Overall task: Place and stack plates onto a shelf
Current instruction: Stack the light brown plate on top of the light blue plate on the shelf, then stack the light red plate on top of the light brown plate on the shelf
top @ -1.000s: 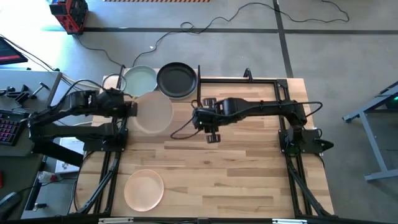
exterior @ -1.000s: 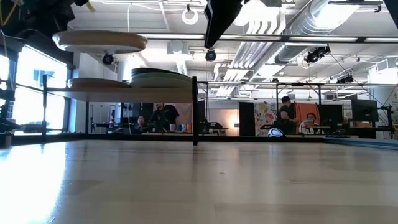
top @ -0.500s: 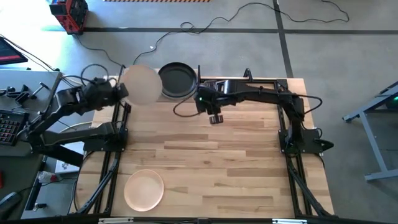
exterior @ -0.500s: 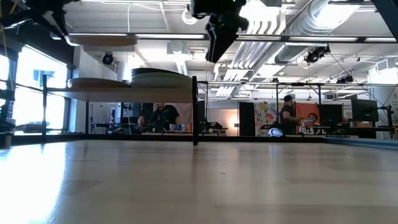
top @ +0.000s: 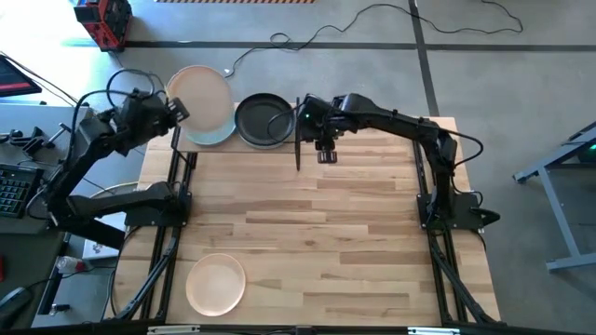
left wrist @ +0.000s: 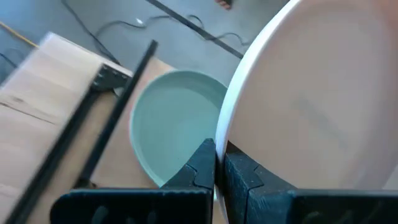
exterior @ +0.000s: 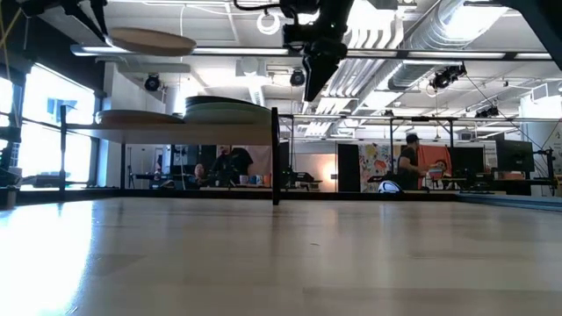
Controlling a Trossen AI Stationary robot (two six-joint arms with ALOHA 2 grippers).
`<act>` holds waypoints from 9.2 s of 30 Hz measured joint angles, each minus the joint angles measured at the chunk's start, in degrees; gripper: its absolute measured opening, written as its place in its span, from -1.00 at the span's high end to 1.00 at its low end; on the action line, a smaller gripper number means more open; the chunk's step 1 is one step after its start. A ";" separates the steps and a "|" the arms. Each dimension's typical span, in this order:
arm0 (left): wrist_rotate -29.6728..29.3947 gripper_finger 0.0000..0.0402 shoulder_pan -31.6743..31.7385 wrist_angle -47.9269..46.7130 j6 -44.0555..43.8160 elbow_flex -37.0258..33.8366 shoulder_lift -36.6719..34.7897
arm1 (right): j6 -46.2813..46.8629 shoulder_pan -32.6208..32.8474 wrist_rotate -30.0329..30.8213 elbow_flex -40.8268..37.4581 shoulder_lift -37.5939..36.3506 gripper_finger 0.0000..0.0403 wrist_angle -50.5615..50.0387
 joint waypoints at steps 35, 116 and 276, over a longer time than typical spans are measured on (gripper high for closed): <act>12.32 1.00 20.12 -9.07 6.83 1.53 23.48 | -1.53 -2.73 -4.87 -0.02 0.00 0.30 -2.68; 28.49 0.50 16.51 -0.83 17.70 -4.56 25.86 | -1.07 -3.17 -9.39 -0.04 0.00 0.30 -3.01; 29.43 0.50 -77.29 10.61 41.11 -9.20 53.71 | 52.48 36.79 -9.44 -0.05 0.04 0.30 -0.89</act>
